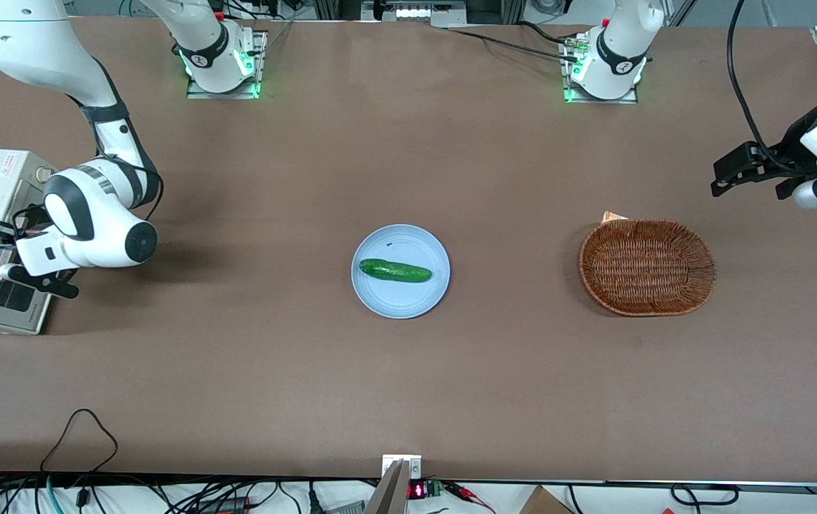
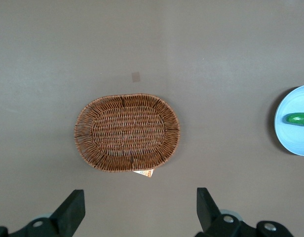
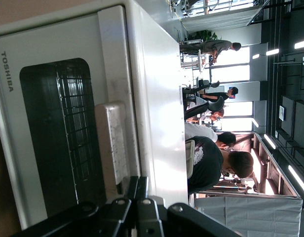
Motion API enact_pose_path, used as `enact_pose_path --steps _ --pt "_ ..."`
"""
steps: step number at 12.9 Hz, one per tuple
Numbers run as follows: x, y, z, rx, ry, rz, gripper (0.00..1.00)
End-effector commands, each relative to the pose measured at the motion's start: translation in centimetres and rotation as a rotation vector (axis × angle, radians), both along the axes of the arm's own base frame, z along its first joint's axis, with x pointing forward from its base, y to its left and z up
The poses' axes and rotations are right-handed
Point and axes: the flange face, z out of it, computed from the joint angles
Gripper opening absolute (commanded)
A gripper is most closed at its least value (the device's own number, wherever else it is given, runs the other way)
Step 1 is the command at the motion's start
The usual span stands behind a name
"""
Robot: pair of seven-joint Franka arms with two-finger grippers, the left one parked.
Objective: Open oven door with right arm only
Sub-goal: 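Move the right gripper down to the toaster oven door handle, then pull the oven door handle outward and down with the right gripper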
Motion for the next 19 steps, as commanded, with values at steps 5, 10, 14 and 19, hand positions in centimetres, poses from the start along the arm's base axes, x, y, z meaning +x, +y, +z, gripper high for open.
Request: enact_pose_path --steps 5,10,14,19 --pt "0.2 0.3 -0.5 0.026 -0.059 0.027 0.04" --pt "0.0 1.3 -0.9 0.07 -0.043 0.012 0.04" --pt "0.0 3.0 -1.3 0.131 -0.026 0.003 0.04" --pt "0.0 5.1 -1.4 0.2 0.008 -0.008 0.04"
